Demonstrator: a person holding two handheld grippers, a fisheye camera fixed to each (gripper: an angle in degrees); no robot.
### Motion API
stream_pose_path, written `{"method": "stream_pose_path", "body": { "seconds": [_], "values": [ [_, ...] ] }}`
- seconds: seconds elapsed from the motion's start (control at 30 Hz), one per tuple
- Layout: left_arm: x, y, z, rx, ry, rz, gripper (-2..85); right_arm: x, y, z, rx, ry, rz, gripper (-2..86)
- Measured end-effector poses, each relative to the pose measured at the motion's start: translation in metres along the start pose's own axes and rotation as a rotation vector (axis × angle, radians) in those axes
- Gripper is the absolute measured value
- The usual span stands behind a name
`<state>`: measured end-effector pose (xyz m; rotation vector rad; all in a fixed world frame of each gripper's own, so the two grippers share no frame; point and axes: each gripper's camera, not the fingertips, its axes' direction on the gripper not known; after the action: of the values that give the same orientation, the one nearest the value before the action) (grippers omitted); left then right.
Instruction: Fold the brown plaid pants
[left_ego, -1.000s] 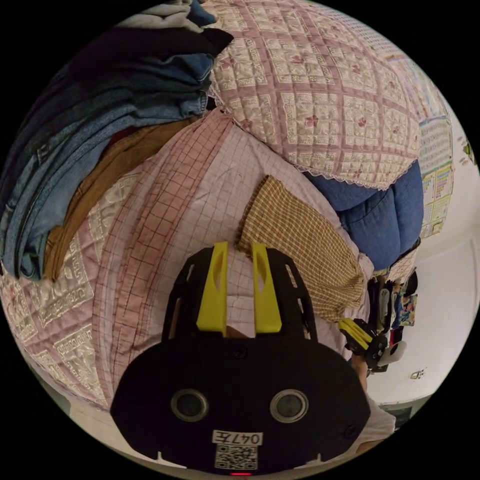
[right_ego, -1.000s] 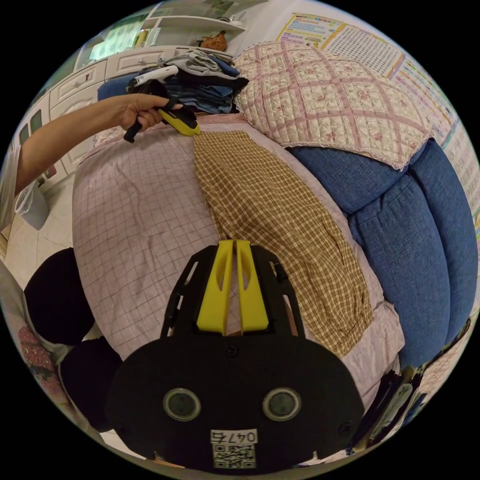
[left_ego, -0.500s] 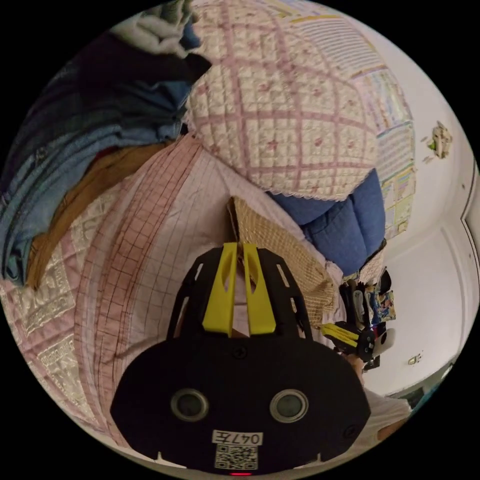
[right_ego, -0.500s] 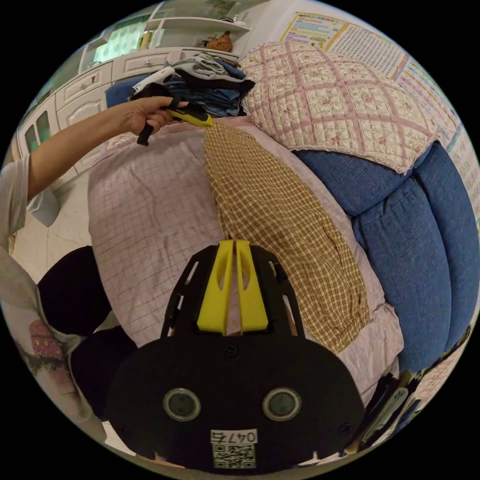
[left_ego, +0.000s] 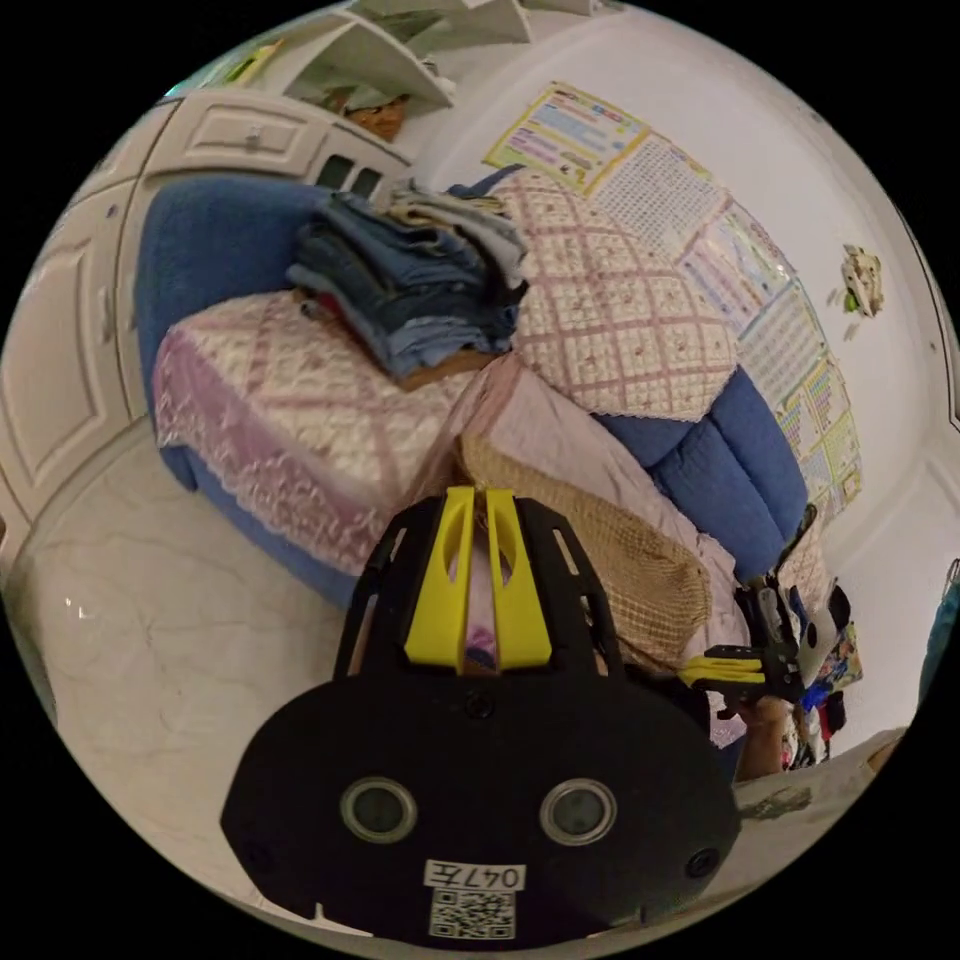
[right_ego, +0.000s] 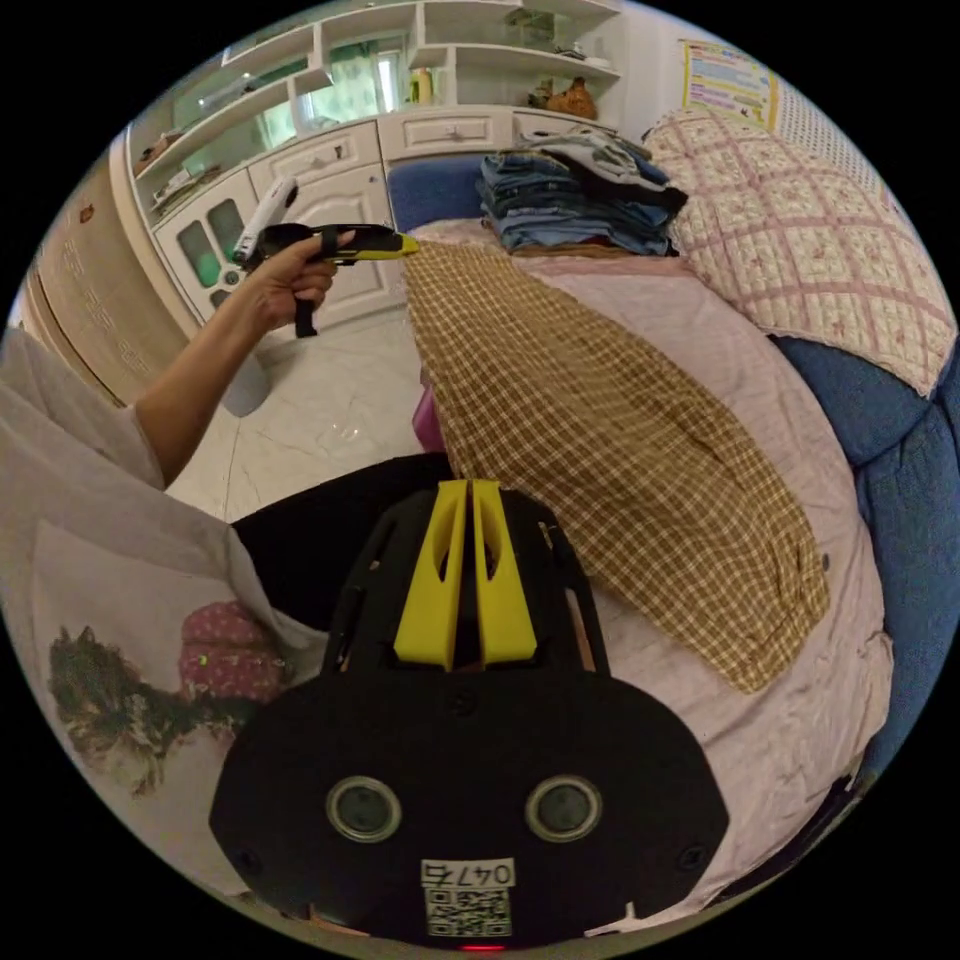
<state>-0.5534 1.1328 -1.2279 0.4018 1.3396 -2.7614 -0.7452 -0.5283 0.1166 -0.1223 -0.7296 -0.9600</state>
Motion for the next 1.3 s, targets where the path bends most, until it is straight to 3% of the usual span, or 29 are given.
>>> {"method": "stream_pose_path", "body": {
  "seconds": [0.1, 0.23, 0.33, 0.43, 0.77, 0.93, 1.03, 1.13, 1.3],
  "values": [
    [-0.045, 0.024, -0.017, -0.007, 0.052, -0.081, -0.8, 0.009, 0.012, -0.002, -0.003, -0.019, 0.042, 0.6],
    [-0.085, 0.034, -0.039, 0.02, 0.103, -0.159, -0.8, 0.068, 0.061, -0.054, 0.218, -0.077, 0.211, 2.5],
    [-0.102, 0.037, -0.052, 0.046, 0.119, -0.19, -0.7, 0.136, 0.097, -0.09, 0.333, 0.041, 0.427, 3.5],
    [-0.116, 0.041, -0.068, 0.075, 0.13, -0.208, -0.7, 0.197, 0.11, -0.101, 0.298, 0.183, 0.521, 4.1],
    [-0.164, 0.045, -0.128, 0.071, 0.137, -0.201, -0.7, 0.309, 0.058, -0.057, 0.027, -0.075, 0.311, 2.0],
    [-0.183, 0.044, -0.147, 0.056, 0.11, -0.161, -0.7, 0.285, 0.039, -0.082, 0.109, 0.093, 0.159, 0.4],
    [-0.196, 0.045, -0.153, 0.053, 0.097, -0.152, -0.7, 0.287, 0.034, -0.082, 0.186, 0.133, 0.205, 0.3],
    [-0.21, 0.045, -0.158, 0.048, 0.106, -0.154, -0.7, 0.299, 0.022, -0.045, -0.041, 0.109, 0.258, 1.0],
    [-0.232, 0.047, -0.174, 0.041, 0.108, -0.144, -0.7, 0.29, -0.014, -0.09, 0.147, 0.181, 0.296, 2.5]
  ]
}}
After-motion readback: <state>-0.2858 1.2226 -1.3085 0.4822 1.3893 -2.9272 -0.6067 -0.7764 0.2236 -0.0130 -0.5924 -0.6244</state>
